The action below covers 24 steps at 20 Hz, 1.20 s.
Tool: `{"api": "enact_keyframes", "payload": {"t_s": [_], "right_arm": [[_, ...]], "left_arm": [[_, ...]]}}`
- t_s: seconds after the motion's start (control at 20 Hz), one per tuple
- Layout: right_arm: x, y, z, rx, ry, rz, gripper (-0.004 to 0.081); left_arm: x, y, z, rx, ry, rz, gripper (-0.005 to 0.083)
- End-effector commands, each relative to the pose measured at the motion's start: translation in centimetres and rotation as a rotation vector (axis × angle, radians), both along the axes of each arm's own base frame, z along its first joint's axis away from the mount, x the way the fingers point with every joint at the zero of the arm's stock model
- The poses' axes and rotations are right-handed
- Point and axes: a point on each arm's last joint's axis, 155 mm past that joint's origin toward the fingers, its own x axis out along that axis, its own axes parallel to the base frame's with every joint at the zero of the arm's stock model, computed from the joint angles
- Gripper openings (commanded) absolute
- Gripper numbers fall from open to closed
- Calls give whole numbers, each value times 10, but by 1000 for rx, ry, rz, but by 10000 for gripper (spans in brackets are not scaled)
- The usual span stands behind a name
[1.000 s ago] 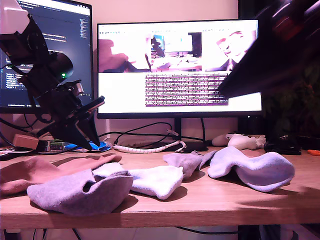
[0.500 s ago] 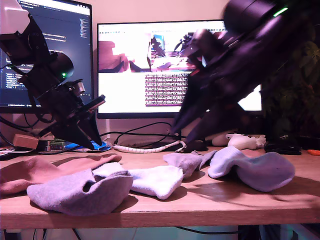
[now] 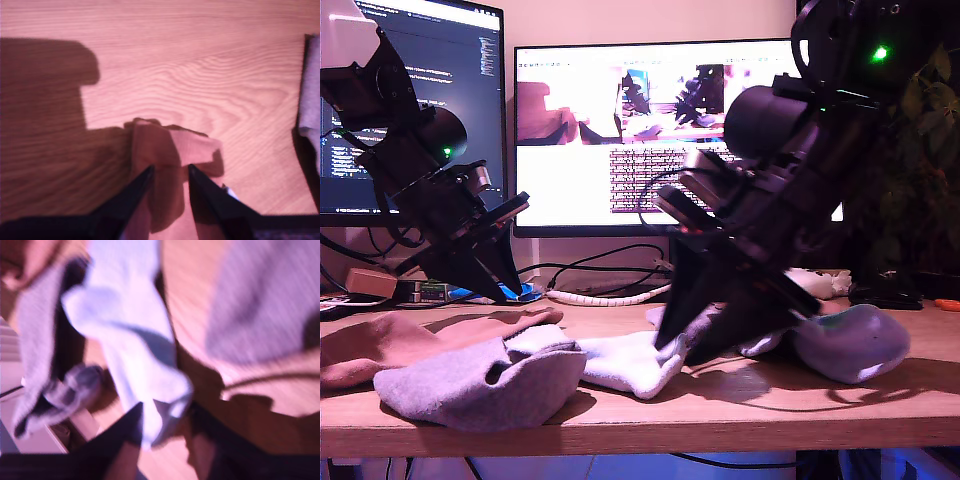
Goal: Pair up the socks based on colour and pattern, by placing them on top of one another
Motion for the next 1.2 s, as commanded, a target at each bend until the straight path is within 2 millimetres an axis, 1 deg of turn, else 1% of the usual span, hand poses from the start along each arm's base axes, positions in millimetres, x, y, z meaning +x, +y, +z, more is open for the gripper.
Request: {"api": "enact_keyframes", "payload": {"t_s": [0.0, 0.05, 0.15, 0.25, 0.35, 0.45, 0.55, 0.65, 0.7, 0.75, 0.8, 0.9, 0.95, 1.0, 1.05, 1.15], "right_arm": [[3, 9, 7, 14, -34, 8, 25], [9, 10, 10, 16, -57, 2, -4], [23, 12, 22, 3, -96, -16, -13], [39, 8, 40, -31, -136, -29, -13], [49, -1, 61, -75, -160, -27, -13], [58, -18, 77, -149, -209, -14, -13], [69, -43, 92, -229, -246, -52, -13], [79, -75, 104, -321, -284, -100, -13], [82, -88, 108, -354, -295, -125, -13], [82, -93, 110, -360, -291, -135, -5], [78, -97, 110, -371, -274, -134, 66], [70, -100, 106, -394, -249, -107, 339], [64, -99, 104, -406, -238, -89, 424], [60, -96, 103, -412, -230, -75, 436], [56, -94, 104, -421, -237, -53, 436], [56, -93, 113, -433, -265, -38, 436]], "left_arm": [[-2, -4, -10, -6, 19, -20, 183], [-3, -5, -10, -9, 25, -23, 183], [-6, -4, -12, -8, 39, -23, 183], [-8, -4, -13, -7, 48, -24, 183], [-10, -4, -14, -3, 53, -30, 183], [-10, -3, -14, -3, 54, -29, 183], [-10, -4, -14, -4, 54, -30, 183], [-11, -5, -13, -13, 54, -36, 183], [-11, -6, -13, -11, 47, -48, 183], [-11, -6, -12, -5, 37, -62, 183], [-11, -6, -12, 0, 30, -73, 183], [-11, -6, -10, 7, 16, -91, 182], [-11, -6, -9, 10, 9, -99, 176], [-11, -6, -7, 10, 5, -99, 148], [-12, -6, -3, 10, 0, -101, 102], [-14, -5, 5, 18, -21, -122, 12]]}}
